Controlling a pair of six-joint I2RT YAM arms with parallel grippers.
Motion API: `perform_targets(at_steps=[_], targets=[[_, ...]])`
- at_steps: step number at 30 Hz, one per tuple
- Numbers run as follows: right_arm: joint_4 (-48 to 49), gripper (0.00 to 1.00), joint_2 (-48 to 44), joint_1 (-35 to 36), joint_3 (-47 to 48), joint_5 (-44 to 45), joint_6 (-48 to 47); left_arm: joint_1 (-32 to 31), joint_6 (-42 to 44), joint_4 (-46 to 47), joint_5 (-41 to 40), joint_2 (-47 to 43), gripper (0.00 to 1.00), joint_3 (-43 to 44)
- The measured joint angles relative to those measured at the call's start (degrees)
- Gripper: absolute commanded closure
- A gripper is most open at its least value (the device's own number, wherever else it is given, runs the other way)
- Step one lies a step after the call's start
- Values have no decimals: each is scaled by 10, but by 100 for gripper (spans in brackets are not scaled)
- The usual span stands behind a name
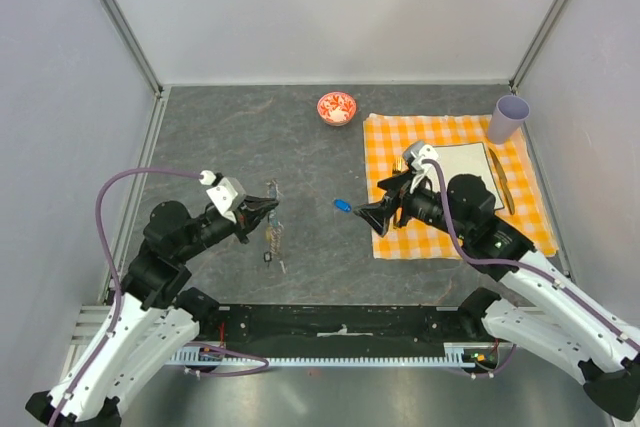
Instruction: Put the keys on the keyring
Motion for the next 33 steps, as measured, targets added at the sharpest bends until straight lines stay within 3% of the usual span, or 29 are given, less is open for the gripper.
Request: perform_targets(at_steps=[8,17,28,33], targets=[[242,2,40,0,-113,-102,1,0,-19,71,144,63,98,-12],[395,16,145,0,-118,-249,-22,0,-66,157,209,96,98,-43],[471,47,204,1,-82,-332,-27,0,-29,153,277,131,98,-24],[479,68,233,9,-60,-354,-31,0,-24,153,288,143,98,-20]])
